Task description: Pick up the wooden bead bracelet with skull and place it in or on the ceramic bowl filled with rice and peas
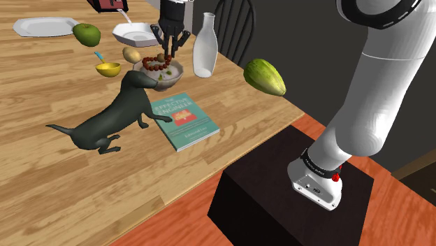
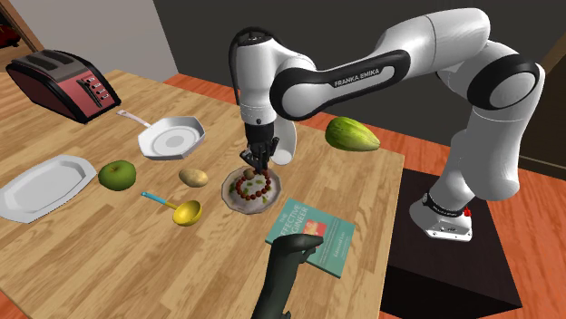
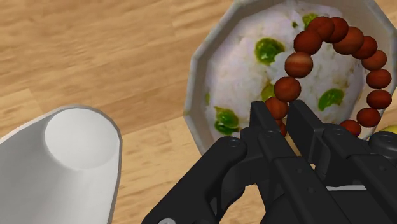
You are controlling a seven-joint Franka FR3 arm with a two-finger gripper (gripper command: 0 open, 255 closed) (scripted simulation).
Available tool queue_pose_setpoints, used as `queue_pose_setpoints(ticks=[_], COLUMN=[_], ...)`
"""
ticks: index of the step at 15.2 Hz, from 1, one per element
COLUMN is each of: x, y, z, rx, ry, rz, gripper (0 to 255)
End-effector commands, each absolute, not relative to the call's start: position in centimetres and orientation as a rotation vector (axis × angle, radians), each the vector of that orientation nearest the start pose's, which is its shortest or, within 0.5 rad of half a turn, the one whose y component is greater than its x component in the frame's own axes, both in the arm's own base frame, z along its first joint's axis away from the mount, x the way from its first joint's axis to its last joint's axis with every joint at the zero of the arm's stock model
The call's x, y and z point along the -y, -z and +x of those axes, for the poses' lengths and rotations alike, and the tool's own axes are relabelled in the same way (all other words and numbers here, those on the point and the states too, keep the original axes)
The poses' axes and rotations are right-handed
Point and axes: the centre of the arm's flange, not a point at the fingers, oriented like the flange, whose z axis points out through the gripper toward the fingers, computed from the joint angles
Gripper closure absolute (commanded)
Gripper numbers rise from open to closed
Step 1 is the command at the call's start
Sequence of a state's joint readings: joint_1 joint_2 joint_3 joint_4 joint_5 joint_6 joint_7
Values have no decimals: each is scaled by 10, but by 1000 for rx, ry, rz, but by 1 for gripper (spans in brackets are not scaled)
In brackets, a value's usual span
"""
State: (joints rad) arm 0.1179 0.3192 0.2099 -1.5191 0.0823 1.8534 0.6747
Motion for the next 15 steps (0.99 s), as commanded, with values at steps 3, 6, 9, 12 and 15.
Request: queue_pose_setpoints(ticks=[3, 6, 9, 12, 15], x=[-201, -201, -201, -201, -198], y=[-480, -480, -480, -480, -506], z=[627, 627, 627, 627, 628], rx=[-568, -568, -568, -568, -568], ry=[-75, -75, -75, -75, -75], rz=[-2949, -2949, -2949, -2949, -2949], gripper=[255, 255, 0, 0, 0])
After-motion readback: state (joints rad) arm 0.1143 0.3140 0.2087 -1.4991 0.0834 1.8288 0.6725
